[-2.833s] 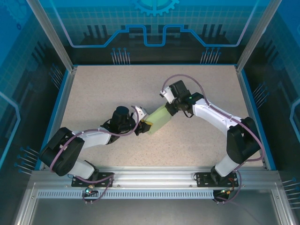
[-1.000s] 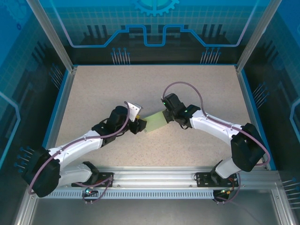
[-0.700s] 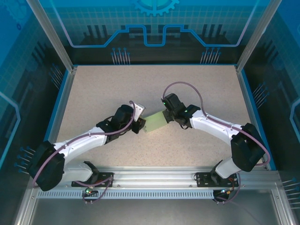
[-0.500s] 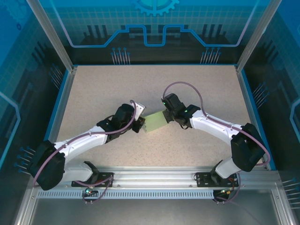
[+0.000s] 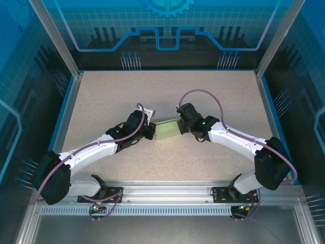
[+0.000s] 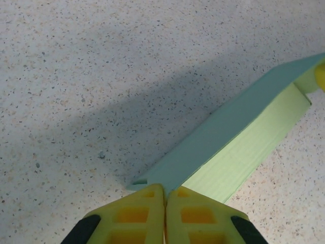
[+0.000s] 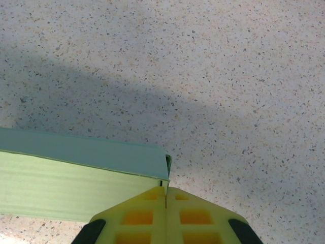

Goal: Fold the paper box

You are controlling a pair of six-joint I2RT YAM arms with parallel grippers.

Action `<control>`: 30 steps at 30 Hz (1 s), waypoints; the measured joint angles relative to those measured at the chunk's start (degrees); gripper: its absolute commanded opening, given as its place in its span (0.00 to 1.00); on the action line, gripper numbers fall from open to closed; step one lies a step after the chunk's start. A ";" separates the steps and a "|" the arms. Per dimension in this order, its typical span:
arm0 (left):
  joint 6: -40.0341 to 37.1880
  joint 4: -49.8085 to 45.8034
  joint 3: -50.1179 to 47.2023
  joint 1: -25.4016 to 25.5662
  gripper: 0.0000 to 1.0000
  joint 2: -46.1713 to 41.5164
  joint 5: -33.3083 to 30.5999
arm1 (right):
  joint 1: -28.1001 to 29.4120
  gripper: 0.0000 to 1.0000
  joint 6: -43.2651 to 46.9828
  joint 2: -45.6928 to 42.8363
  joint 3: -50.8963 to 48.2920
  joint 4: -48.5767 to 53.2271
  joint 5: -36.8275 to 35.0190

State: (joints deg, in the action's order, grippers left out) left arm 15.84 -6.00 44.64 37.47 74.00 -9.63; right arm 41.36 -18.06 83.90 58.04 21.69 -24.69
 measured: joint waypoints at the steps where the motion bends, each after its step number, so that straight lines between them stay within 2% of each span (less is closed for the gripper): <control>1: 1.46 -0.37 0.35 0.04 0.09 0.39 -0.07 | 0.02 0.00 -0.24 0.00 -0.22 -0.22 -0.04; 15: 13.94 -3.04 2.93 0.52 0.13 2.91 -1.16 | 0.22 0.00 -1.53 0.00 -1.86 -2.54 -0.63; 30: 20.11 -2.97 2.99 0.52 0.14 2.89 -1.16 | 0.22 0.00 -1.66 0.00 -2.58 -3.78 -0.66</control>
State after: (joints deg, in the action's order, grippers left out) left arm 35.94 -8.97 47.64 38.00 76.88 -10.79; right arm 41.58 -19.73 83.90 55.46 17.91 -25.34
